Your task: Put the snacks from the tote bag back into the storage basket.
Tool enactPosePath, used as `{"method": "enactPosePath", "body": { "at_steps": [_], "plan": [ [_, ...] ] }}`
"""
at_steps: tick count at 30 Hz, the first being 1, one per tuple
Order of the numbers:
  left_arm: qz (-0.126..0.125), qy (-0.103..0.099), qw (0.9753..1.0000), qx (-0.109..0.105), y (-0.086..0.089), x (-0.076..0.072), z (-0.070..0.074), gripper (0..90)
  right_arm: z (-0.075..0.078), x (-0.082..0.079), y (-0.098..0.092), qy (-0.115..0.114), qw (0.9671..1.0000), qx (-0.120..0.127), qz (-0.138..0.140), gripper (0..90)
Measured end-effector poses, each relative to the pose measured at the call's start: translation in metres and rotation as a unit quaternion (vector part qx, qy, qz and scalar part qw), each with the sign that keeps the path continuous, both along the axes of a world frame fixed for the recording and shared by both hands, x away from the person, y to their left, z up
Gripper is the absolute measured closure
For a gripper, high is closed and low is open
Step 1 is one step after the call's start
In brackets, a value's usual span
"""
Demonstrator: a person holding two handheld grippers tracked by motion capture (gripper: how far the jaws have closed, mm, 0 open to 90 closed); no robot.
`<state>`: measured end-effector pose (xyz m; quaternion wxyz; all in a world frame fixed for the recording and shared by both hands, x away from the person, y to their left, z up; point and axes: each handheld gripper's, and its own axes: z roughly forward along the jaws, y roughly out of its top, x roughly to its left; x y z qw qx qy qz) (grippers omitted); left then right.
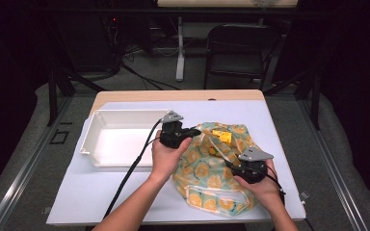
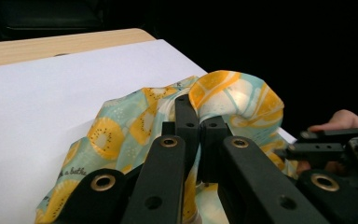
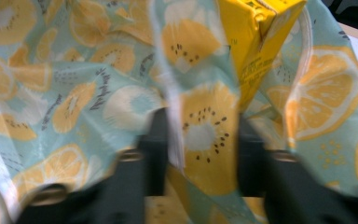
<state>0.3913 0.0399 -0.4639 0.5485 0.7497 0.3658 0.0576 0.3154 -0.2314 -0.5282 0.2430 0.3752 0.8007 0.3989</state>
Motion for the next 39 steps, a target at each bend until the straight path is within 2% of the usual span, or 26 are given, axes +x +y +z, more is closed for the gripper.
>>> {"method": "enactPosePath", "body": {
  "at_steps": [2,5,7,8,10,11,12,13,14,16,17,18,19,20,23,25,26,27,29,30,33,34,36,37,38,39],
  "plan": [
    [0.001,0.002,1.0,0.002,0.0,-0.001,-0.001,89.6,0.004,0.0,-0.005,0.004,0.9998,0.019,0.002,86.4],
    [0.005,0.0,0.9999,0.009,0.0,-0.001,-0.002,89.6,0.011,0.0,-0.012,-0.009,0.9991,0.038,-0.017,88.9],
    [0.011,-0.001,0.9999,0.011,-0.003,-0.001,-0.006,89.6,0.02,0.003,-0.023,-0.025,0.9957,0.08,-0.04,89.5],
    [0.017,-0.001,0.9997,0.018,-0.005,-0.001,-0.009,89.5,0.026,0.009,-0.03,-0.033,0.9924,0.102,-0.059,89.6],
    [0.022,-0.002,0.9995,0.022,-0.007,-0.001,-0.011,88.8,0.03,0.013,-0.034,-0.033,0.991,0.11,-0.069,89.6],
    [0.034,0.001,0.9991,0.026,-0.01,-0.001,-0.014,88.8,0.033,0.019,-0.036,-0.035,0.9893,0.119,-0.076,89.6],
    [0.046,0.002,0.9985,0.029,-0.012,0.0,-0.016,86.0,0.041,0.034,-0.037,-0.035,0.9862,0.134,-0.091,89.6],
    [0.055,0.003,0.998,0.031,-0.014,0.001,-0.017,85.5,0.043,0.04,-0.038,-0.029,0.9862,0.134,-0.093,89.6],
    [0.091,0.011,0.9949,0.043,-0.018,0.004,-0.022,85.1,0.045,0.049,-0.037,-0.021,0.9858,0.137,-0.095,89.6],
    [0.115,0.025,0.9922,0.043,-0.021,0.008,-0.025,85.2,0.045,0.067,-0.038,-0.002,0.9824,0.151,-0.11,89.5],
    [0.122,0.027,0.9911,0.046,-0.022,0.009,-0.028,85.1,0.044,0.075,-0.04,0.011,0.9811,0.152,-0.12,89.4],
    [0.122,0.027,0.9911,0.046,-0.022,0.009,-0.028,84.7,0.044,0.075,-0.04,0.011,0.9811,0.152,-0.12,89.4],
    [0.128,0.028,0.9901,0.05,-0.025,0.011,-0.03,84.5,0.039,0.09,-0.043,0.036,0.9781,0.156,-0.132,89.2],
    [0.128,0.03,0.9896,0.059,-0.027,0.012,-0.033,84.5,0.039,0.09,-0.043,0.036,0.9781,0.156,-0.132,89.2],
    [0.134,0.024,0.9863,0.094,-0.037,0.014,-0.048,83.6,0.026,0.104,-0.045,0.07,0.9752,0.145,-0.152,89.2],
    [0.135,0.024,0.9838,0.115,-0.042,0.013,-0.058,82.6,0.01,0.111,-0.043,0.104,0.9736,0.118,-0.165,89.0],
    [0.137,0.028,0.9827,0.121,-0.044,0.013,-0.064,82.5,0.005,0.113,-0.042,0.112,0.973,0.107,-0.171,89.0],
    [0.14,0.029,0.9812,0.13,-0.046,0.012,-0.071,82.5,-0.01,0.114,-0.039,0.128,0.973,0.081,-0.175,88.9],
    [0.141,0.029,0.9801,0.136,-0.047,0.012,-0.075,82.1,-0.014,0.114,-0.039,0.132,0.9725,0.079,-0.175,88.8],
    [0.143,0.032,0.9776,0.151,-0.047,0.013,-0.082,81.4,-0.022,0.113,-0.039,0.148,0.971,0.074,-0.172,87.3],
    [0.142,0.037,0.9756,0.163,-0.046,0.014,-0.091,79.8,-0.028,0.109,-0.04,0.146,0.9716,0.073,-0.171,85.3],
    [0.138,0.028,0.9752,0.171,-0.047,0.013,-0.092,78.9,-0.029,0.107,-0.041,0.139,0.9722,0.08,-0.17,81.5],
    [0.131,0.02,0.9765,0.17,-0.049,0.009,-0.092,72.3,-0.027,0.102,-0.043,0.129,0.9728,0.089,-0.171,70.9],
    [0.123,0.014,0.9782,0.167,-0.048,0.006,-0.089,68.7,-0.022,0.094,-0.043,0.122,0.974,0.096,-0.165,58.4],
    [0.123,0.014,0.9782,0.167,-0.048,0.006,-0.089,66.5,-0.022,0.094,-0.043,0.122,0.974,0.096,-0.165,58.4],
    [0.121,0.01,0.9788,0.165,-0.047,0.003,-0.085,66.5,-0.019,0.09,-0.042,0.109,0.9753,0.099,-0.164,53.0]
  ]
}}
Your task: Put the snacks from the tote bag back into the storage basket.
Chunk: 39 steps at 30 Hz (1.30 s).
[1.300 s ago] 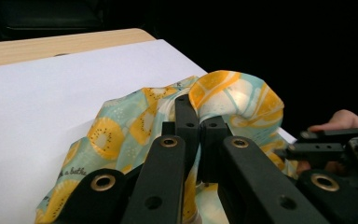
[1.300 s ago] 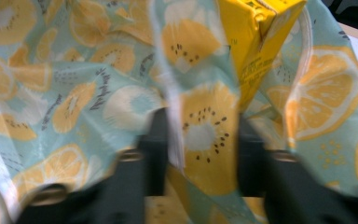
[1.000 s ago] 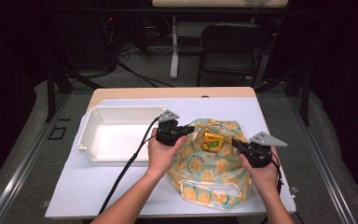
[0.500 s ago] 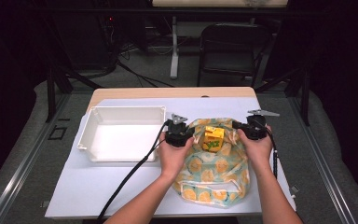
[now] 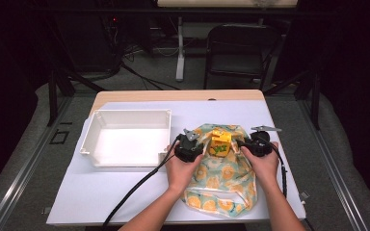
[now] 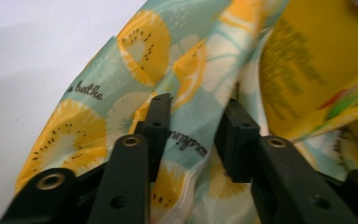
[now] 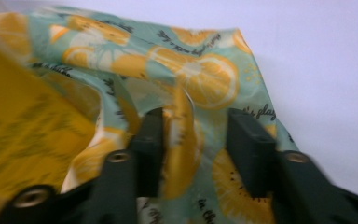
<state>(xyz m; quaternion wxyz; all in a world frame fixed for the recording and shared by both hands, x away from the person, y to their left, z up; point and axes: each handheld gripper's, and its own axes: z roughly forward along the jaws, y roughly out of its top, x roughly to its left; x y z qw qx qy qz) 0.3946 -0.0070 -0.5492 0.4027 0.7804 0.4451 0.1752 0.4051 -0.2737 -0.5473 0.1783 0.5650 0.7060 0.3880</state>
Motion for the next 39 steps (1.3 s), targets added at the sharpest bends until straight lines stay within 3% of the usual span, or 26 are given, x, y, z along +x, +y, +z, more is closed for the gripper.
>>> {"method": "enactPosePath", "body": {
  "at_steps": [2,3,5,7,11,16,19,20,26,27,31,34,36,39],
  "plan": [
    [-0.003,-0.002,0.9999,-0.017,0.003,-0.004,0.006,62.6,0.009,-0.01,0.0,-0.02,0.9998,-0.004,0.002,45.4],
    [-0.007,-0.005,0.9995,-0.031,0.006,-0.009,0.012,59.7,0.019,-0.021,0.0,-0.047,0.9989,-0.003,0.0,39.1],
    [-0.008,-0.009,0.9992,-0.039,0.008,-0.012,0.016,57.3,0.028,-0.028,0.0,-0.067,0.9977,-0.001,-0.004,36.0],
    [-0.01,-0.018,0.9979,-0.061,0.013,-0.02,0.025,56.6,0.032,-0.032,0.0,-0.076,0.9971,-0.004,-0.002,34.7],
    [-0.016,-0.025,0.9965,-0.078,0.02,-0.025,0.036,52.9,0.051,-0.05,0.002,-0.11,0.9939,0.01,0.005,28.5],
    [-0.014,-0.034,0.9956,-0.086,0.033,-0.025,0.045,52.2,0.071,-0.066,0.002,-0.137,0.9904,0.016,-0.007,28.5],
    [-0.016,-0.039,0.9948,-0.093,0.041,-0.026,0.046,53.3,0.076,-0.072,0.003,-0.145,0.9892,0.018,-0.009,34.3],
    [-0.02,-0.043,0.9944,-0.095,0.044,-0.028,0.046,54.6,0.077,-0.08,0.011,-0.15,0.9884,0.021,0.001,37.5],
    [-0.029,-0.042,0.9937,-0.1,0.054,-0.035,0.048,57.8,0.074,-0.089,0.035,-0.148,0.9882,0.034,0.016,39.9],
    [-0.026,-0.042,0.9927,-0.11,0.058,-0.036,0.049,56.6,0.07,-0.089,0.047,-0.139,0.9897,0.026,0.019,36.8],
    [-0.025,-0.05,0.9922,-0.112,0.07,-0.041,0.055,54.2,0.061,-0.085,0.062,-0.129,0.9915,0.015,0.007,28.5],
    [-0.029,-0.055,0.9922,-0.108,0.076,-0.045,0.058,45.8,0.054,-0.079,0.074,-0.12,0.9927,0.009,-0.012,20.7],
    [-0.036,-0.049,0.9909,-0.12,0.082,-0.046,0.059,39.5,0.053,-0.077,0.08,-0.117,0.9929,0.001,-0.022,14.4],
    [-0.037,-0.05,0.9906,-0.122,0.088,-0.049,0.061,30.4,0.05,-0.072,0.087,-0.121,0.9916,-0.005,-0.047,13.1]
  ]
}}
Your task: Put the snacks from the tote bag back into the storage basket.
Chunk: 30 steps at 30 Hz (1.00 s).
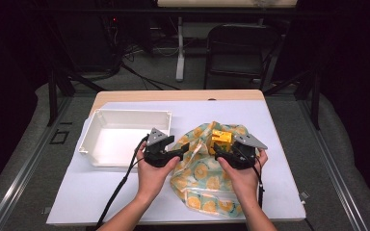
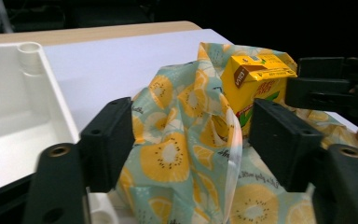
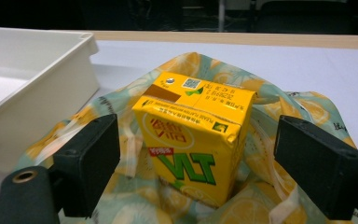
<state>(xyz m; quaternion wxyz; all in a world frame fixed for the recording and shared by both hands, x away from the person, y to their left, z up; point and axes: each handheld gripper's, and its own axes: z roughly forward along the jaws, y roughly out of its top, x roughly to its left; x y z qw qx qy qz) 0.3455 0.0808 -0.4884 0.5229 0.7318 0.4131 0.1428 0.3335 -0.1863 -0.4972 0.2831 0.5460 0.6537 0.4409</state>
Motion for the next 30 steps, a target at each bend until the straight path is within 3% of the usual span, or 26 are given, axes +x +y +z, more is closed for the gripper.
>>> {"method": "enactPosePath", "body": {
  "at_steps": [6,14,18,24,30],
  "plan": [
    [-0.003,-0.014,0.9998,0.011,0.011,-0.009,0.002,26.2,-0.008,0.014,0.013,0.006,0.9993,-0.003,-0.036,10.4],
    [0.007,-0.004,0.9999,0.011,0.024,-0.017,-0.01,26.2,-0.016,0.023,0.023,0.009,0.9983,-0.008,-0.057,9.8],
    [0.006,0.0,0.9999,0.016,0.024,-0.018,-0.014,26.3,-0.021,0.028,0.028,0.014,0.9977,-0.009,-0.065,9.8],
    [0.004,-0.006,0.9996,0.027,0.022,-0.021,-0.016,26.9,-0.029,0.036,0.032,0.012,0.9951,-0.034,-0.092,8.5],
    [0.008,-0.003,0.9992,0.038,0.027,-0.024,-0.024,27.5,-0.034,0.04,0.031,0.006,0.9962,-0.032,-0.081,18.0]
  ]
}}
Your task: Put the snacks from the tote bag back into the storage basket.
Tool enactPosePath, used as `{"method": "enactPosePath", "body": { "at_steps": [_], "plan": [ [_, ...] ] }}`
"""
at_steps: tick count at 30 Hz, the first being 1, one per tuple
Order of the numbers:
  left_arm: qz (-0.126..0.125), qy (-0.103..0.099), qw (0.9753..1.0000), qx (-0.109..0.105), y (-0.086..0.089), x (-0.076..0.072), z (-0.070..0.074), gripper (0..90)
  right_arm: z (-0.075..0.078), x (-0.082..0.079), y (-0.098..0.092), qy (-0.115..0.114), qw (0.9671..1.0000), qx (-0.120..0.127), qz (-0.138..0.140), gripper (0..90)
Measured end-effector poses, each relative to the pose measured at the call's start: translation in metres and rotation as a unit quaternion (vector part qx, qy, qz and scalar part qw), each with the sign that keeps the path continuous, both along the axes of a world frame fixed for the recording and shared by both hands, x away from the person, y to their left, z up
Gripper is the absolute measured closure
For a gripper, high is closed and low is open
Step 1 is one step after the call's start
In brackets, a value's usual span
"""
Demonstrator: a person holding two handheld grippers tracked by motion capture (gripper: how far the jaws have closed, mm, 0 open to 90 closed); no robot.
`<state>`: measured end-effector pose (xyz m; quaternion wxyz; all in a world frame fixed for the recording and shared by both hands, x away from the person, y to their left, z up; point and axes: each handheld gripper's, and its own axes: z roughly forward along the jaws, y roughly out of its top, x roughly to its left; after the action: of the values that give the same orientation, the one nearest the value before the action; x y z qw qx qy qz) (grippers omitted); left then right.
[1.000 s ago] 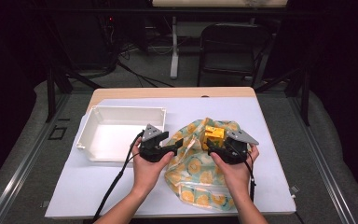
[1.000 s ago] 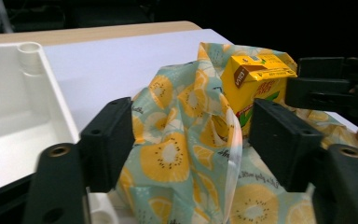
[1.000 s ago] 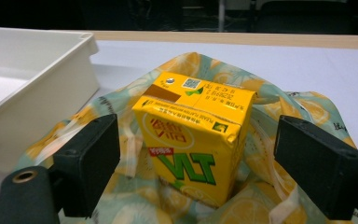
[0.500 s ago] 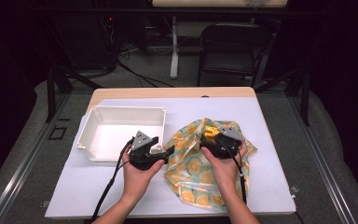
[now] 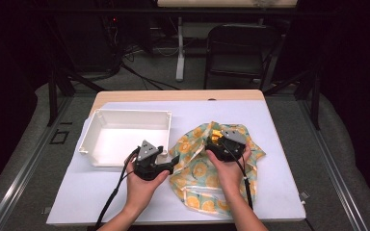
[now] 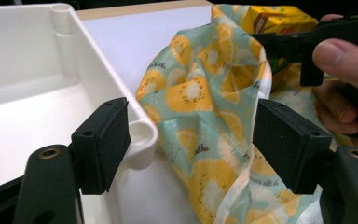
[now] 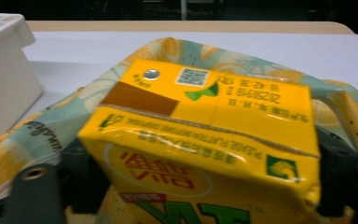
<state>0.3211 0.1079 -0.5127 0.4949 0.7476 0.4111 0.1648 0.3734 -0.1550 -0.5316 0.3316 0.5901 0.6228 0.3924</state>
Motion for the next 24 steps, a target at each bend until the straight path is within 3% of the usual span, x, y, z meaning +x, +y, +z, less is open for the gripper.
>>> {"method": "enactPosePath", "body": {
  "at_steps": [4,14,24],
  "plan": [
    [0.004,0.006,1.0,-0.007,0.005,0.001,-0.001,28.5,0.0,-0.001,-0.001,-0.003,1.0,-0.001,-0.003,19.7],
    [-0.019,-0.008,0.9996,-0.017,0.001,-0.004,0.004,28.2,0.005,-0.005,-0.008,0.004,0.9994,-0.009,0.033,21.1],
    [-0.032,-0.017,0.9991,-0.023,0.0,-0.006,0.007,28.1,0.036,-0.022,-0.014,-0.024,0.9979,0.015,0.058,21.4]
  ]
}}
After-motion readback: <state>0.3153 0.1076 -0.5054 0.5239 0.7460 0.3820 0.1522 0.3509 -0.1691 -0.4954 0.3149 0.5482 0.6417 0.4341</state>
